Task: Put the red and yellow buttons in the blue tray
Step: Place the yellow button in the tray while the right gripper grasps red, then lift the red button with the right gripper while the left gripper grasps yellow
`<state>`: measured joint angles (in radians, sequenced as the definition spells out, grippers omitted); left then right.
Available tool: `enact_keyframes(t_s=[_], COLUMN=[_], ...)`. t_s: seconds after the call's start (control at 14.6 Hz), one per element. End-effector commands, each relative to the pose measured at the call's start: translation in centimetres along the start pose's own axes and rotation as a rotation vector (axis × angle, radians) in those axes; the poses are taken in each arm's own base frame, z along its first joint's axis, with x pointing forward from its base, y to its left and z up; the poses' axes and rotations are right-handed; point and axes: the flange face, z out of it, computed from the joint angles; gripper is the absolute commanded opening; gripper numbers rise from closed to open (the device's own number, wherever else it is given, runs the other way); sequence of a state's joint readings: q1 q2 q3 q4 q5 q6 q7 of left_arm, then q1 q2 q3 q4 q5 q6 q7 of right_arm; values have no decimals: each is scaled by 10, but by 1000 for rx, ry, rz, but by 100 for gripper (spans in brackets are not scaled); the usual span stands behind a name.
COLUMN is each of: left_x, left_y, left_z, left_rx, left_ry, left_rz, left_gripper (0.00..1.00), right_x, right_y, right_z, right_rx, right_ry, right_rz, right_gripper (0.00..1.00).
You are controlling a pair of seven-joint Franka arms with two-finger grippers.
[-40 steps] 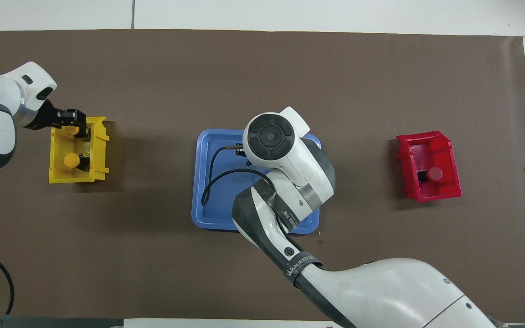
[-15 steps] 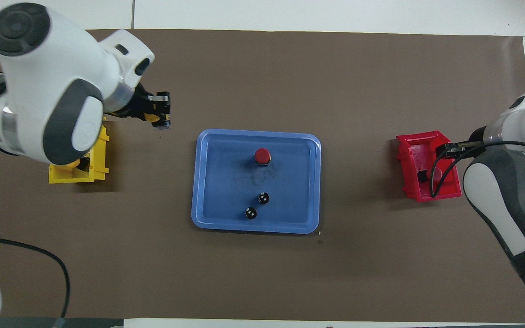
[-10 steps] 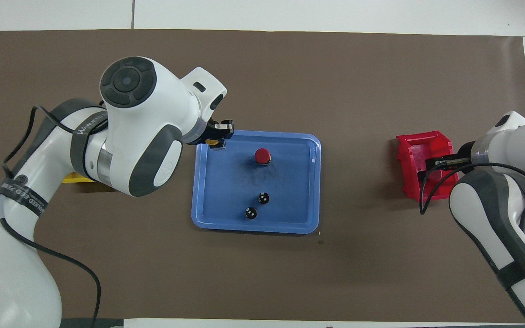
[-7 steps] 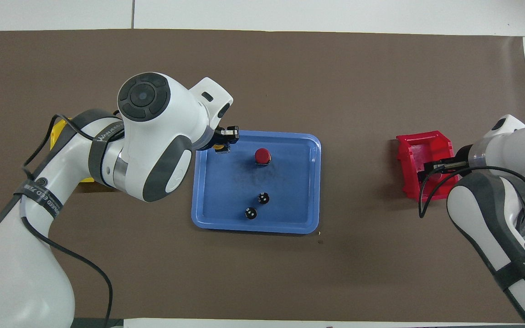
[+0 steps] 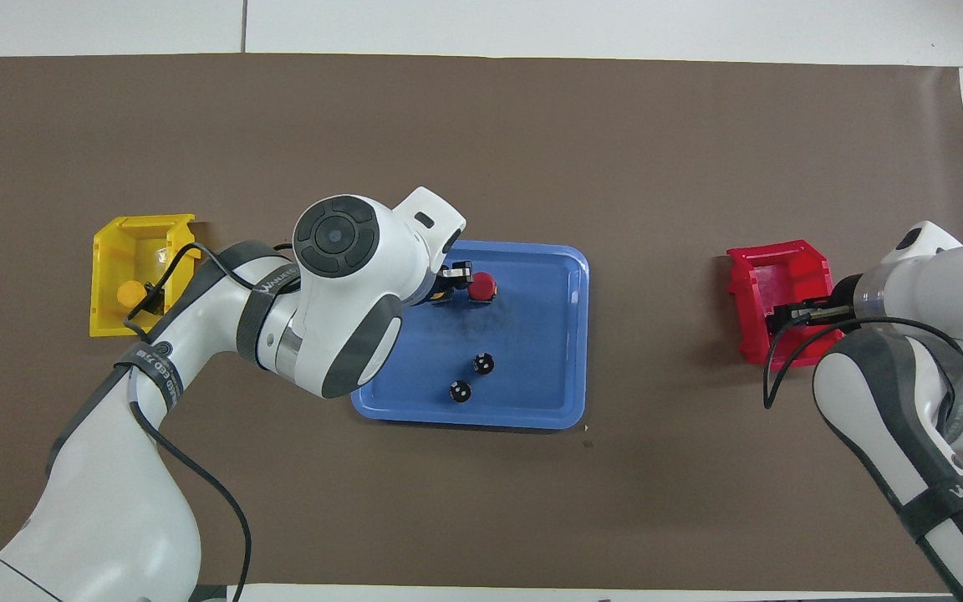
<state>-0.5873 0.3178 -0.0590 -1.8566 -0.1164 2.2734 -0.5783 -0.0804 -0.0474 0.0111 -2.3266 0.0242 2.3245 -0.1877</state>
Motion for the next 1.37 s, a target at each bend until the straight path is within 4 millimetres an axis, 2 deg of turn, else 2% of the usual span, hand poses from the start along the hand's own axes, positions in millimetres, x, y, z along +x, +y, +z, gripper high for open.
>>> enact_keyframes(t_s=[0.0,0.07,0.21,0.27,0.41,0.48,0.62,0.69,0.82,1.03,1.1,1.24,1.3], left_x=[-4,-1,12,23,55,66,78,80,81,85,85,77,72], left_y=[-11,-22,-72,-104,-193,-229,-277,-294,-315,-350,-361,-366,-369], left_z=[-49,-76,-117,-128,-146,-151,-152,-149,-137,-124,-121,-106,-96], left_rx=[20,34,48,48,41,45,94,118,128,132,132,133,133], left_ry=[-43,-70,-104,-109,-95,-81,-37,-9,26,48,50,46,46], left_rz=[5,35,70,79,95,124,109,97,74,107,107,100,98], left_gripper=[97,97,97,97,97,96,92,88,70,65,65,65,65], right_x=[-10,-10,-15,-17,-20,-21,-18,-14,9,58,74,106,115], right_y=[1,1,1,1,1,1,1,2,4,-9,-25,-78,-98], right_z=[7,7,13,15,17,17,15,10,-14,-80,-100,-130,-144], right_rx=[10,8,7,6,7,7,8,9,22,38,41,35,40], right_ry=[28,34,34,38,34,32,31,28,-15,-57,-66,-42,-12], right_rz=[-22,-22,-22,-21,-18,-18,-15,-14,-21,-51,-43,-15,30], right_gripper=[62,62,61,60,54,50,35,31,31,31,31,31,31])
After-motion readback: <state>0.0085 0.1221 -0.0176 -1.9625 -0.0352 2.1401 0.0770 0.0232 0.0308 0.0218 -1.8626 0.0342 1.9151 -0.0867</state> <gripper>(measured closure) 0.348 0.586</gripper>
